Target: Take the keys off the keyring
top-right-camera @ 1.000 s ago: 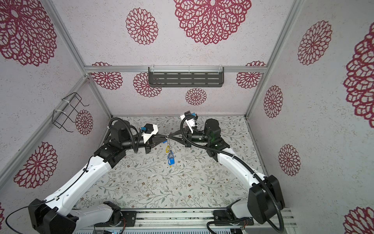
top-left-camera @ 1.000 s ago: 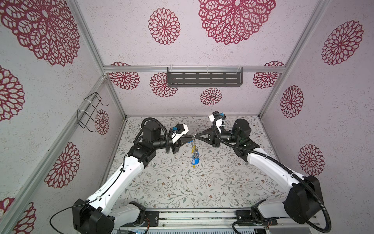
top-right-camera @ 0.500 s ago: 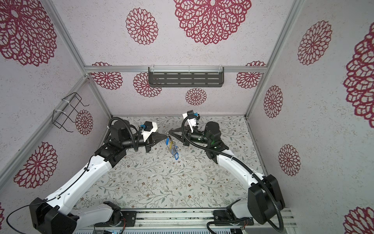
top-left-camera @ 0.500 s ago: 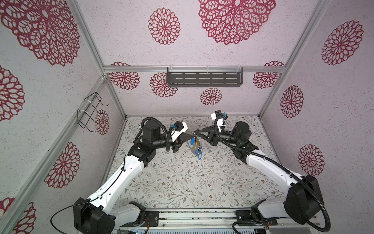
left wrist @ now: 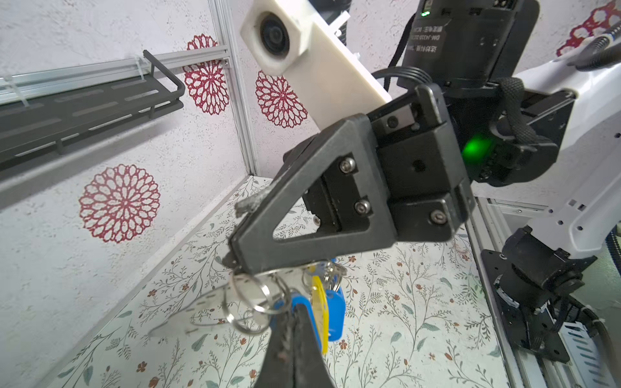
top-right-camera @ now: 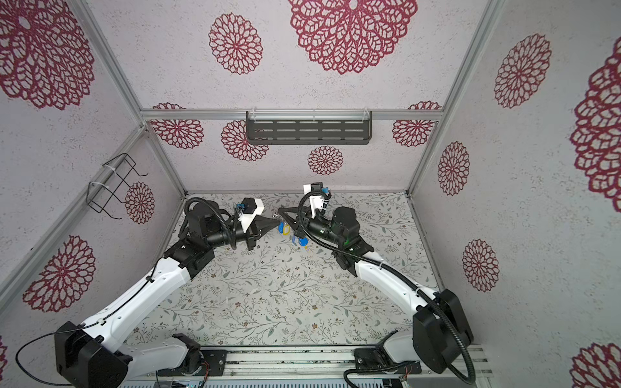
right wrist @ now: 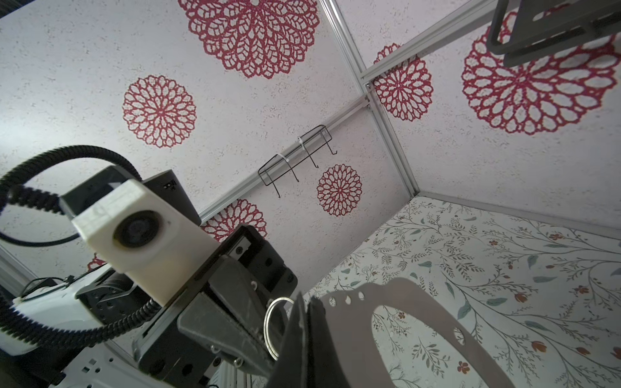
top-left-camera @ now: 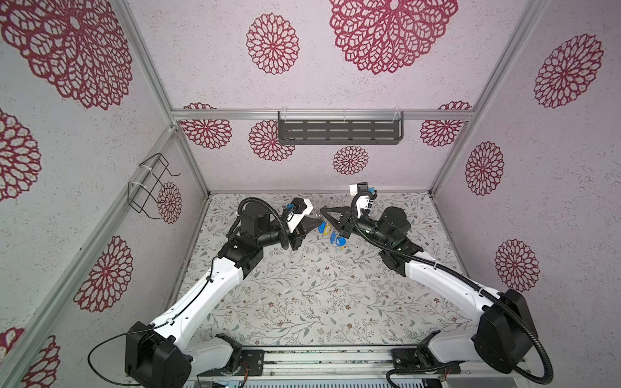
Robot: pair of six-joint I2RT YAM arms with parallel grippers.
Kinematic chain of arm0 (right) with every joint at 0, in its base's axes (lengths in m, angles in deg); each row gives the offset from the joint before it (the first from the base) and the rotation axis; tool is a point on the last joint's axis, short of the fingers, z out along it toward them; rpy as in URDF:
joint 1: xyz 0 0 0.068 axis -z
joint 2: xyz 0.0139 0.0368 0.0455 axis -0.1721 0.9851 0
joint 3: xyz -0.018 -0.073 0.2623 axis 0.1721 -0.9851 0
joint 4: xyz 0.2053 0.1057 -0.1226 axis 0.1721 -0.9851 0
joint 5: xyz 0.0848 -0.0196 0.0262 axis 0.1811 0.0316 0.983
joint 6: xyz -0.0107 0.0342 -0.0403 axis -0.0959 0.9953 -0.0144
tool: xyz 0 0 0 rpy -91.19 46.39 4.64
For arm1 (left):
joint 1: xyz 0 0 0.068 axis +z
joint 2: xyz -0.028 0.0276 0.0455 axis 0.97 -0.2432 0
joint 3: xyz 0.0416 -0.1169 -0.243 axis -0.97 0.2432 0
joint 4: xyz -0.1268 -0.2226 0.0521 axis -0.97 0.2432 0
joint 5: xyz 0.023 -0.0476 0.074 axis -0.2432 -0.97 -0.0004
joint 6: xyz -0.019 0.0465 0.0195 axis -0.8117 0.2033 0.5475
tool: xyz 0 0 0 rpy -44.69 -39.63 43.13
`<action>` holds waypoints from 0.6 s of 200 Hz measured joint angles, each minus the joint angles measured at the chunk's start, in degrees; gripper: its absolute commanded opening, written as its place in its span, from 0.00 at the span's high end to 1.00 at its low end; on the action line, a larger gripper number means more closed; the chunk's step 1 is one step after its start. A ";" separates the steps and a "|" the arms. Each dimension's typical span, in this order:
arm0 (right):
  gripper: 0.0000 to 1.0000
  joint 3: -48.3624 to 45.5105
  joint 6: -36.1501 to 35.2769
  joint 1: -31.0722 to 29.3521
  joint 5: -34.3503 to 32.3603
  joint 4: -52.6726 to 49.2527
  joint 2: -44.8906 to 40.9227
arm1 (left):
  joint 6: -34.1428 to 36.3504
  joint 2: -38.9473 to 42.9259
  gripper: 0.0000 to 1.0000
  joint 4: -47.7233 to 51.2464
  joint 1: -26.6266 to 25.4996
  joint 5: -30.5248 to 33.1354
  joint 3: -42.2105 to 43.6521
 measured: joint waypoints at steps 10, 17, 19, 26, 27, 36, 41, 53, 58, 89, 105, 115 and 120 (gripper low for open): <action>1.00 0.00 0.00 -0.20 -0.92 -0.11 0.00 | -0.20 0.00 1.00 -0.22 -0.09 0.61 0.07; 1.00 0.00 0.00 -0.31 -1.42 -0.26 0.00 | -0.42 0.00 1.00 -0.28 -0.15 0.98 0.13; 1.00 0.00 0.00 -0.35 -1.57 -0.31 0.00 | -0.42 0.00 1.00 -0.31 -0.20 1.03 0.15; 1.00 0.00 0.00 -0.52 -2.32 -0.44 0.00 | -0.76 0.00 1.00 -0.37 -0.26 1.27 0.20; 1.00 0.00 0.00 -0.55 -2.38 -0.46 0.00 | -0.79 0.00 1.00 -0.39 -0.26 1.29 0.20; 1.00 0.00 0.00 -0.85 -3.28 -0.59 0.00 | -1.11 -0.09 1.00 -0.61 -0.31 1.53 0.24; 1.00 0.00 0.00 -1.01 -3.89 -0.68 0.00 | -1.42 -0.22 1.00 -0.74 -0.31 1.60 0.24; 1.00 0.00 0.00 -1.36 -5.33 -0.96 0.00 | -1.92 -0.68 1.00 -1.14 -0.37 1.84 0.24; 1.00 0.00 0.00 -1.49 -5.97 -1.09 0.00 | -2.12 -0.85 1.00 -1.27 -0.39 1.99 0.24; 1.00 -0.44 0.11 -2.19 -9.99 -1.46 0.00 | -3.41 -2.38 1.00 -1.46 -1.09 2.75 0.09; 1.00 -0.44 0.59 -2.89 -11.37 -0.85 0.00 | -4.11 -3.32 1.00 -0.85 -2.12 3.08 0.07; 1.00 -0.44 0.66 -3.54 -11.37 -0.44 0.00 | -4.50 -3.82 1.00 -0.26 -2.97 3.34 0.04; 1.00 -0.44 0.66 -3.89 -11.34 -0.26 0.00 | -4.70 -3.96 1.00 0.15 -3.30 3.65 0.04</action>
